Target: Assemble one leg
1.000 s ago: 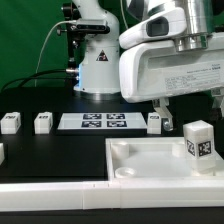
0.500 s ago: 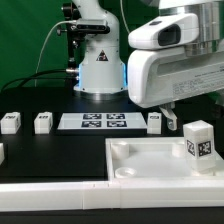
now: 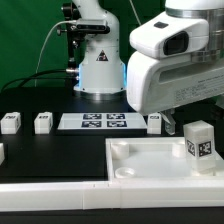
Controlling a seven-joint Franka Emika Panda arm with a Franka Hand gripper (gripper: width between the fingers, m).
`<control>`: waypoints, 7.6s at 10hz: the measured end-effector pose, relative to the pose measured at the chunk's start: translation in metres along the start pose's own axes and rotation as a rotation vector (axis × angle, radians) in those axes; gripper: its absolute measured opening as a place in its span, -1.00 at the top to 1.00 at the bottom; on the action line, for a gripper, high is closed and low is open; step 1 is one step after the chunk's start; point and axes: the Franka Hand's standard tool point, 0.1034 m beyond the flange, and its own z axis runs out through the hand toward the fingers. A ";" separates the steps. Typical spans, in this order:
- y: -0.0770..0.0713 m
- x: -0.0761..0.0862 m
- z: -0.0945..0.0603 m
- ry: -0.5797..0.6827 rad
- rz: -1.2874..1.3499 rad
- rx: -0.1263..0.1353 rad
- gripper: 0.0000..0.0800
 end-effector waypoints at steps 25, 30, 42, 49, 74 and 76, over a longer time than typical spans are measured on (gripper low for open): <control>-0.011 0.013 0.020 -0.004 1.011 0.029 0.26; -0.017 0.014 0.021 -0.013 1.543 0.032 0.26; -0.011 0.014 0.021 0.001 0.384 -0.015 -0.62; -0.004 0.013 0.020 -0.002 -0.005 -0.029 -0.17; -0.008 0.015 0.023 0.022 1.157 -0.030 -0.62; -0.008 0.014 0.023 0.014 0.905 -0.037 -0.62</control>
Offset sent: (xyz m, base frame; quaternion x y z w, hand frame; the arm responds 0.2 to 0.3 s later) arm 0.0179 0.0067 -0.0014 -0.0027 0.0082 0.0329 0.9994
